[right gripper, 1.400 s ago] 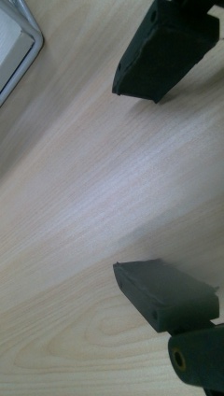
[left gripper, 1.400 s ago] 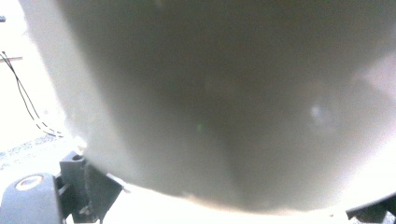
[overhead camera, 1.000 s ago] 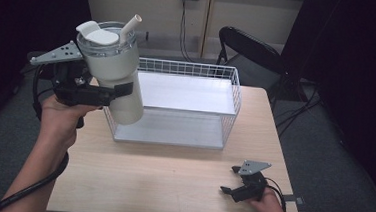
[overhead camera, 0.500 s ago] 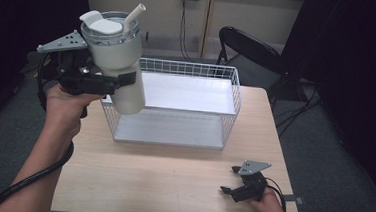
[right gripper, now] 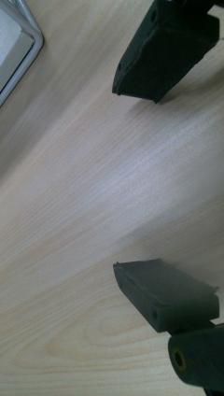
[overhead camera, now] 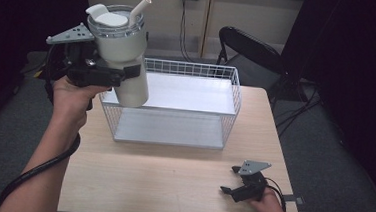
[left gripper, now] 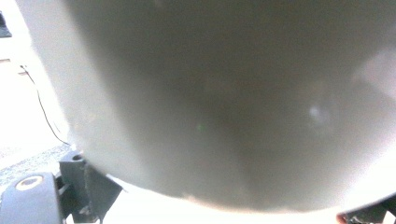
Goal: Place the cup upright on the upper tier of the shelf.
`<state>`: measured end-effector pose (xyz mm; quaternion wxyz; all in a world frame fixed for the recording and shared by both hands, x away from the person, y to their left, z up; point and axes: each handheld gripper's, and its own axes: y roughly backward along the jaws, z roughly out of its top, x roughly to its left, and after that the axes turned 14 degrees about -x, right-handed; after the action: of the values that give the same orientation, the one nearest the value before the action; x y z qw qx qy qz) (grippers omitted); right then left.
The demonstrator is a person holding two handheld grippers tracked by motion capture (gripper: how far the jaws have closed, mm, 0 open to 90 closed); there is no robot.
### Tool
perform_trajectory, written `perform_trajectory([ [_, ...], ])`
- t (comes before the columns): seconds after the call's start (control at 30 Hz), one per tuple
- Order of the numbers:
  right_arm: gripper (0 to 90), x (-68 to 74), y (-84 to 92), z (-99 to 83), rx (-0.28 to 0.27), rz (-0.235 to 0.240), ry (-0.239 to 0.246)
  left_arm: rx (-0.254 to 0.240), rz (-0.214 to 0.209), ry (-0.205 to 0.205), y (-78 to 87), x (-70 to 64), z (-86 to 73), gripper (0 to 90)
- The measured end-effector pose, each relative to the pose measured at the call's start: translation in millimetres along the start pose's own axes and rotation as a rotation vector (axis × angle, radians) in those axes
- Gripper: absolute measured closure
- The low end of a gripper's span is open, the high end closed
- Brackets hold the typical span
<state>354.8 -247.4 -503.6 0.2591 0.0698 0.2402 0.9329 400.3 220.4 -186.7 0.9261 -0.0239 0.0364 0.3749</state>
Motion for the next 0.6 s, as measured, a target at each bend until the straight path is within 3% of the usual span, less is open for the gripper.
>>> perform_trajectory([
  [0.6,11.8,0.0,0.0,0.0,0.000,0.000,0.000,-0.001,0.018,-0.007,-19.6,6.0,-3.5,10.4],
])
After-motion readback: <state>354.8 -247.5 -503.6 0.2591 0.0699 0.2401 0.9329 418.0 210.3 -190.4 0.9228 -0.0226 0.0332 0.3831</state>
